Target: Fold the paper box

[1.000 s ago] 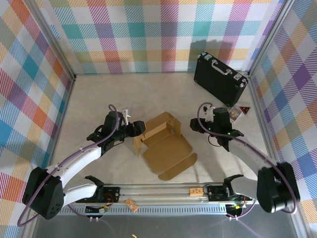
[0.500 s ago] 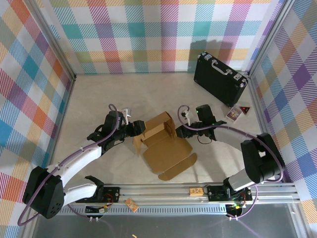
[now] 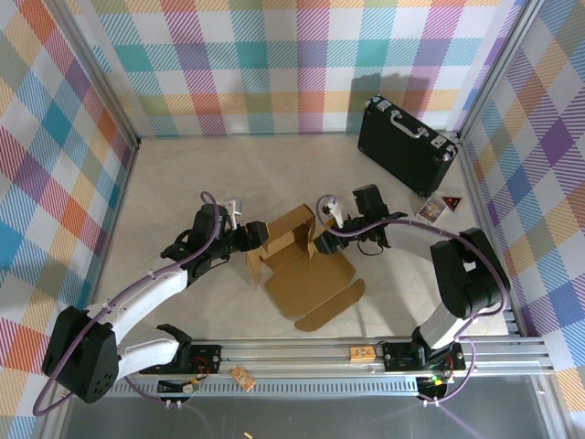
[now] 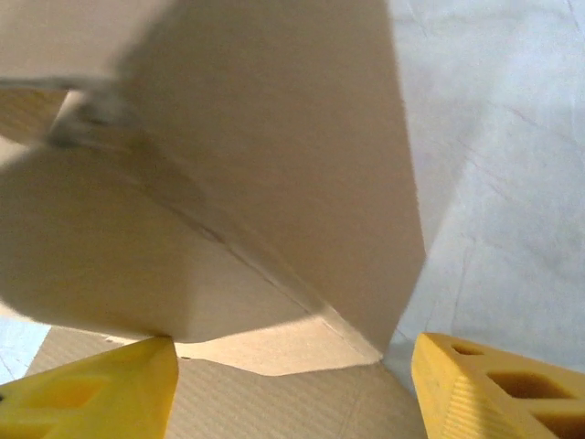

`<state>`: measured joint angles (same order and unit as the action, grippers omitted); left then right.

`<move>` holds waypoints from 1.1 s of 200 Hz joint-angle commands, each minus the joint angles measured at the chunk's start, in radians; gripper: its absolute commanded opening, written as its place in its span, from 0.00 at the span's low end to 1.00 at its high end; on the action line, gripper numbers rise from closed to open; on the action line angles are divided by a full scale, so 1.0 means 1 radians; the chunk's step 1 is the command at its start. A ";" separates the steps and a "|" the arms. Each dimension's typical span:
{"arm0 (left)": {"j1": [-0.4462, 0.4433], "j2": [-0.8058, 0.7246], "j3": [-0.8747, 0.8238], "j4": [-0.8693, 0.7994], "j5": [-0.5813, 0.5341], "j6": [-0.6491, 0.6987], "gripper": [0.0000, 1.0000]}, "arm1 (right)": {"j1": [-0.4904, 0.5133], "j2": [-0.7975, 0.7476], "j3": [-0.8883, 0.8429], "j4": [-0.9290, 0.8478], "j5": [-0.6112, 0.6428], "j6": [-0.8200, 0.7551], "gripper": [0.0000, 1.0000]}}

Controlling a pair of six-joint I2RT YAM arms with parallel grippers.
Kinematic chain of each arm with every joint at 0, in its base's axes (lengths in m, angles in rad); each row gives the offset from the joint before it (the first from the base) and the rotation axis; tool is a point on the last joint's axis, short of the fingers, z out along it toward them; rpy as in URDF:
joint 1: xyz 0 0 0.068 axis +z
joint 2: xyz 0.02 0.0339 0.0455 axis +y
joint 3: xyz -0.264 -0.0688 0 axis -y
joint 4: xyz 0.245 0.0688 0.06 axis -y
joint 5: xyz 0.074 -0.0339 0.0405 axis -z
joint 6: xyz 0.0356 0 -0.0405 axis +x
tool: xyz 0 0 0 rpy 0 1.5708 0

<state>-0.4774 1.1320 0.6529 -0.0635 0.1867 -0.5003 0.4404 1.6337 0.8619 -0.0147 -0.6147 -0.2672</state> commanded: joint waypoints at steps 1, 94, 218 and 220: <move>-0.009 0.002 -0.023 -0.153 -0.039 0.033 0.65 | 0.017 0.015 -0.025 0.095 -0.058 -0.134 0.72; -0.009 0.007 -0.022 -0.147 -0.029 0.034 0.65 | 0.017 0.113 0.029 0.284 0.038 -0.115 0.51; -0.011 0.050 -0.007 -0.125 0.004 0.042 0.65 | 0.017 0.273 0.208 0.301 -0.161 -0.176 0.46; -0.012 0.050 -0.007 -0.125 0.004 0.042 0.65 | 0.017 0.274 0.209 0.303 -0.164 -0.175 0.46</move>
<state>-0.4774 1.1477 0.6632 -0.0685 0.2005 -0.4965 0.4538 1.8900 1.0473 0.2665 -0.7029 -0.4129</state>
